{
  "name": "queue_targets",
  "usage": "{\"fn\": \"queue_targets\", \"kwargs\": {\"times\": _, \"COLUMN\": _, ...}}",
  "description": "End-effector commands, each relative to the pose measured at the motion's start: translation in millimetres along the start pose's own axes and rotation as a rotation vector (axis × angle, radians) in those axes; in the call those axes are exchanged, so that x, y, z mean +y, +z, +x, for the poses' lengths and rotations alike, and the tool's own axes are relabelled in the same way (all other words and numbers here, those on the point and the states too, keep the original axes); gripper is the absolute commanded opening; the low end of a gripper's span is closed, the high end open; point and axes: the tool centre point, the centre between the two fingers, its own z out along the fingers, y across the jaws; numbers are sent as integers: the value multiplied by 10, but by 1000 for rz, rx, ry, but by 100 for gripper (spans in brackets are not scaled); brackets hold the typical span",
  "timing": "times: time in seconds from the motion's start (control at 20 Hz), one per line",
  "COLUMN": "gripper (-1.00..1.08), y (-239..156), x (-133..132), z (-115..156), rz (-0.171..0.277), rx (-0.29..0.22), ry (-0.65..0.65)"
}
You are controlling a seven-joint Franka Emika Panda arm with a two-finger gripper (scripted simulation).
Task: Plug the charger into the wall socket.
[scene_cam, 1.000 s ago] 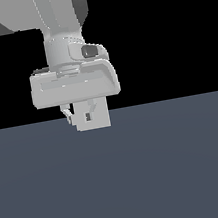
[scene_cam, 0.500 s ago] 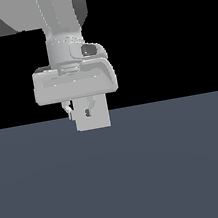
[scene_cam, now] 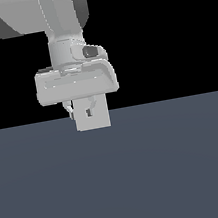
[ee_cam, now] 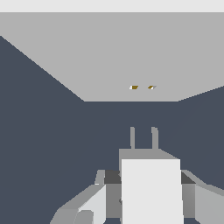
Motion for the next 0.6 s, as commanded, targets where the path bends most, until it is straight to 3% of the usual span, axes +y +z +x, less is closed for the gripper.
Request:
{"fn": "queue_targets", "kwargs": {"times": 0.0, "gripper": -100, "y": 5, "x": 2, "z": 63, "rz": 0, "rx": 0, "ry": 0}}
{"fn": "queue_targets", "kwargs": {"times": 0.55, "gripper": -100, "y": 37, "x": 2, "z": 390, "rz": 0, "rx": 0, "ry": 0}}
